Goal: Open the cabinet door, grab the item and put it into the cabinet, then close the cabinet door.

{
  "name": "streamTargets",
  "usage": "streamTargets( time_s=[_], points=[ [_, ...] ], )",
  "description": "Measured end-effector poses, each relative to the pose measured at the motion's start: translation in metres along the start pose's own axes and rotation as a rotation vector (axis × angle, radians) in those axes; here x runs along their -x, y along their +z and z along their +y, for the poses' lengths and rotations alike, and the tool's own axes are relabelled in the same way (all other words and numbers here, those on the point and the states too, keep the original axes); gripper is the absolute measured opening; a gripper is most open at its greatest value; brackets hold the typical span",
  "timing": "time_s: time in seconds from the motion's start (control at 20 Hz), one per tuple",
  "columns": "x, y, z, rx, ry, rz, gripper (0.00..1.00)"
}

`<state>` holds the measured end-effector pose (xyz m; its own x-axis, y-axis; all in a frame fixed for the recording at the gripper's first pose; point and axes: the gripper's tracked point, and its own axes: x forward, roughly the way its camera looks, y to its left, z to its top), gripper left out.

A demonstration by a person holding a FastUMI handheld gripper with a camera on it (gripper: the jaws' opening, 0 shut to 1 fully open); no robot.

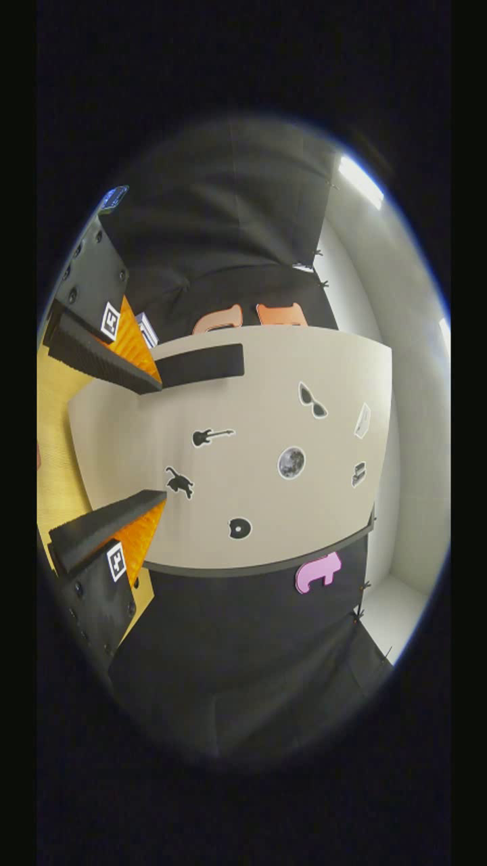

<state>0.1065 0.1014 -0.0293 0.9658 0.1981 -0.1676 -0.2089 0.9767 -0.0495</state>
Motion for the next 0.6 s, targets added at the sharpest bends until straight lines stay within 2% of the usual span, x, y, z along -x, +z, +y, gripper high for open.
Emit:
streamTargets(
  time_s=[0.2, 0.6],
  points=[
    [-0.027, 0.005, 0.016, 0.026, 0.003, -0.015, 0.92],
    [-0.051, 0.004, 0.026, 0.044, -0.011, 0.003, 0.92]
  ],
)
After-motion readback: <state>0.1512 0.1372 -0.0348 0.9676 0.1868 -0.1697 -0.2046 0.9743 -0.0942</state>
